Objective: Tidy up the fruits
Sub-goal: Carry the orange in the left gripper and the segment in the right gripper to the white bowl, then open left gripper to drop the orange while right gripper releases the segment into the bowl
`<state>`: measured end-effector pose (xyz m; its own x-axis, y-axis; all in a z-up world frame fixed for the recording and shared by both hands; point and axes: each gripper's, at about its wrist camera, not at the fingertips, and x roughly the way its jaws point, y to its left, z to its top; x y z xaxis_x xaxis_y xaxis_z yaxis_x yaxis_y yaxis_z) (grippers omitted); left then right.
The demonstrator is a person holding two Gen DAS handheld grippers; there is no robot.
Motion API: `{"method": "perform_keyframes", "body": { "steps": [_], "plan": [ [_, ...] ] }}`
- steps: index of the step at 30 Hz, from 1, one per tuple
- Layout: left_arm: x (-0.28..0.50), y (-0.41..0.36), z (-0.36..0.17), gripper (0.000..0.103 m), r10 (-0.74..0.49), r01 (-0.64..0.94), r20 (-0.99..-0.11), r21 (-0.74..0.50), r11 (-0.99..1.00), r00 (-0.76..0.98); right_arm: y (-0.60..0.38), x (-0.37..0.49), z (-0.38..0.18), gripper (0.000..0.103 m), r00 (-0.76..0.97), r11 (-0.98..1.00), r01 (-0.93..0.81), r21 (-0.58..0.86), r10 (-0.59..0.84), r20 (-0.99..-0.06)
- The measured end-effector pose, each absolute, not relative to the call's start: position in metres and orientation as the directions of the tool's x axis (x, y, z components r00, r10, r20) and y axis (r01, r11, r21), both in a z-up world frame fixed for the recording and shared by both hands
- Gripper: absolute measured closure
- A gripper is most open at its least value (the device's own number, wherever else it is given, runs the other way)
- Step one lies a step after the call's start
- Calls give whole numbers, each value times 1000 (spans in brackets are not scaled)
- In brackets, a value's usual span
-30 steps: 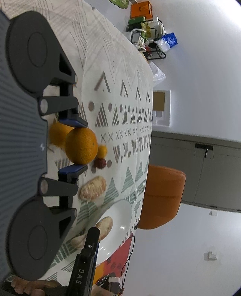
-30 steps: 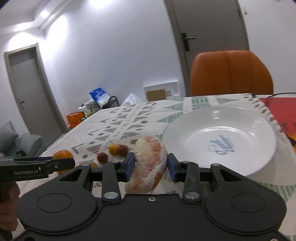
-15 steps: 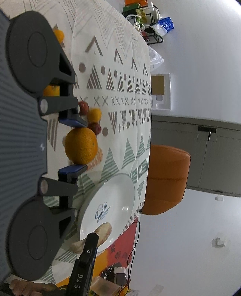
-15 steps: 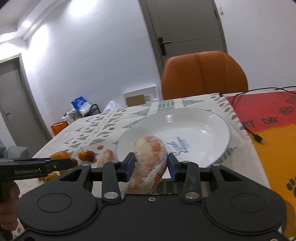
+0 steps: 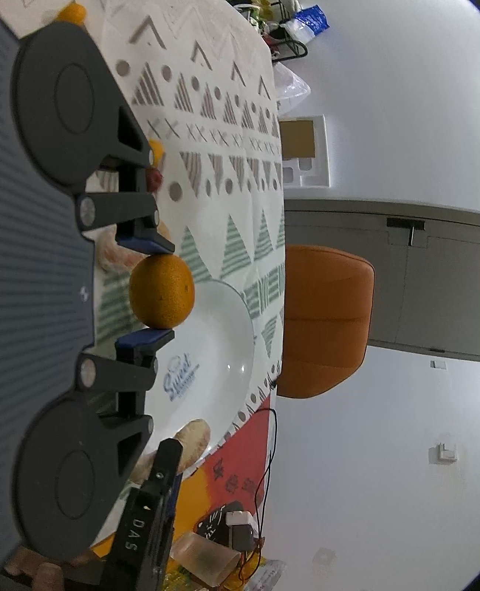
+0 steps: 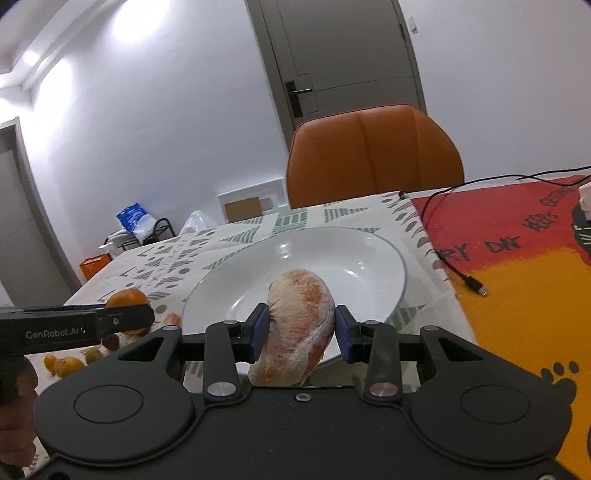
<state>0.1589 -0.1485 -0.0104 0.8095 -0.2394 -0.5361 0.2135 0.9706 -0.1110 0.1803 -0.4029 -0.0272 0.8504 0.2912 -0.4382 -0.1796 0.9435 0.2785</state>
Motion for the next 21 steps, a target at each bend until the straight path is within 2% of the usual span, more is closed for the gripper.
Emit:
{"method": "perform_keyframes", "body": {
  "steps": [10,12,21],
  "plan": [
    [181,-167,-13,62,-237,216,-540,-104,971,808,-408,195,-26,63,884,968,-90,235,186,-429],
    [184,-170,-12,62,-238,219,-539,-101,970,808,-409,195,-26,59,890,967,-85,239,182,-419],
    [194,-179,-15,61,-243,214,-552,-117,970,798,-413,181,-25,58,883,966,-90,244,191,-429]
  ]
}}
